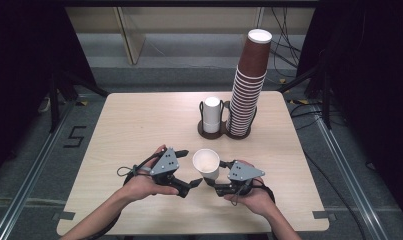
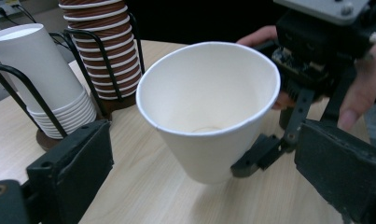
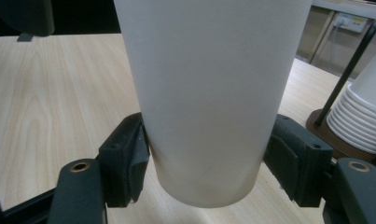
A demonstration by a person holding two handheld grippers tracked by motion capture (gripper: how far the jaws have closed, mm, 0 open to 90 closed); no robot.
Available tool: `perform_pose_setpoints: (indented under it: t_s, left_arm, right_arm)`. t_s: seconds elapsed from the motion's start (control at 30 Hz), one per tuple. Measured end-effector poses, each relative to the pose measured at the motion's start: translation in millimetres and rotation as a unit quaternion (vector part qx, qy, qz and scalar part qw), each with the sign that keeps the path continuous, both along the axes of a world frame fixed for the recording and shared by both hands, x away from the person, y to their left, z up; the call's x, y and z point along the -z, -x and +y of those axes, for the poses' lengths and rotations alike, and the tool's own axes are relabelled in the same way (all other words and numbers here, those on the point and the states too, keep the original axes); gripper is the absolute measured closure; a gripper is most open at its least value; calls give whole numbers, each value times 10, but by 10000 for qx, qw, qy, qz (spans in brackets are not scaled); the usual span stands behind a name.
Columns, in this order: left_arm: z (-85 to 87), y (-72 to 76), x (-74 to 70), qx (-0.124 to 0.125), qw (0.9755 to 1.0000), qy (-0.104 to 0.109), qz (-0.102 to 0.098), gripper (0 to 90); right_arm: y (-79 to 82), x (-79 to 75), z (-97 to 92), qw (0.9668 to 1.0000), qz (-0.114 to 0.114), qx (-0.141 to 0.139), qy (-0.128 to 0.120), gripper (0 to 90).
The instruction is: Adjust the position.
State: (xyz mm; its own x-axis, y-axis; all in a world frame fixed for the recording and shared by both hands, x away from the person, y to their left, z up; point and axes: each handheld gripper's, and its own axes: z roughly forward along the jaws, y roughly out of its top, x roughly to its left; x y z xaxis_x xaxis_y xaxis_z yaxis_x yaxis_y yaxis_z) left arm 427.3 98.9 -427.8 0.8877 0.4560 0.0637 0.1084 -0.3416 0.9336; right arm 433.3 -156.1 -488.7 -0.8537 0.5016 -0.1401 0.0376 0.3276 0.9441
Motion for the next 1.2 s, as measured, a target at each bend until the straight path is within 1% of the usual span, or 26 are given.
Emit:
perform_pose_setpoints:
  t_s: [0.03,0.13,0.17,0.2,0.23,0.27,0.3,0.33,0.37,0.4,0.43,0.53,0.57,0.63,0.67,0.73,0.8,0.93,0.97,1.0,1.03,1.07,1.1,1.13,1.17,1.2]
  left_arm:
    - [-33,0,23,-56,9998,194,58,37]
    - [-54,-4,33,-104,9995,271,98,37]
    - [-70,-13,42,-118,9992,374,86,37]
    - [-74,-11,36,-160,9992,346,119,37]
    - [-100,-19,36,-227,9988,426,118,37]
    - [-113,-27,42,-225,9985,490,101,38]
    - [-120,-30,35,-226,9987,460,80,39]
    - [-120,-30,35,-226,9987,460,80,39]
    - [-140,-33,38,-242,9985,477,64,39]
    - [-140,-33,38,-242,9985,477,64,40]
    - [-160,-43,47,-267,9985,479,53,40]
    - [-187,-57,67,-285,9985,461,54,45]
    - [-216,-68,82,-293,9984,471,78,51]
    - [-259,-76,98,-286,9983,502,72,54]
    - [-275,-79,98,-264,9986,458,89,54]
    - [-295,-88,106,-271,9986,442,103,55]
    - [-333,-115,137,-297,9982,490,169,64]
    - [-341,-130,171,-355,9979,496,226,123]
    - [-337,-124,186,-378,9978,507,202,149]
    - [-337,-124,186,-378,9978,507,202,153]
    - [-336,-125,192,-388,9976,532,213,175]
    - [-335,-124,195,-376,9975,554,233,185]
    - [-331,-119,195,-349,9978,524,211,197]
    - [-333,-117,203,-317,9977,571,182,197]
    - [-324,-93,206,-340,9978,542,195,219]
    - [-323,-86,209,-345,9977,544,186,229]
  right_arm:
    - [8,-6,2,10000,48,30,22,339]
    - [7,-5,11,10000,61,31,-5,338]
    - [6,0,19,10000,79,21,-42,338]
    - [6,4,23,10000,53,63,-36,338]
    - [11,7,30,9999,158,37,-56,338]
    - [10,15,45,9997,149,72,-153,338]
    - [8,5,35,9998,204,25,-83,338]
    - [4,3,42,9997,191,32,-113,338]
    - [-7,0,39,9999,88,29,-83,338]
    - [-7,0,39,9999,88,29,-83,338]
    - [0,-1,52,9997,162,70,-189,338]
    - [3,-1,54,9995,208,76,-218,338]
    - [-17,4,53,9998,94,71,-185,338]
    - [-8,7,56,9997,201,28,-150,338]
    - [4,8,67,9995,253,49,-176,338]
    - [0,5,72,9995,257,28,-179,338]
    - [-16,-2,75,9998,137,-5,-163,338]
    - [0,-4,90,9995,248,4,-209,338]
    - [-2,-1,102,9997,132,15,-221,338]
    - [-2,-1,102,9997,132,15,-221,338]
    - [11,0,113,9994,257,-66,-205,336]
    - [16,-1,118,9994,289,-42,-188,334]
    - [9,-3,118,9997,207,-41,-151,331]
    - [9,-3,118,9997,207,-41,-151,331]
    - [26,-1,129,9992,356,-33,-182,325]
    - [29,-8,129,9992,381,-70,-125,321]
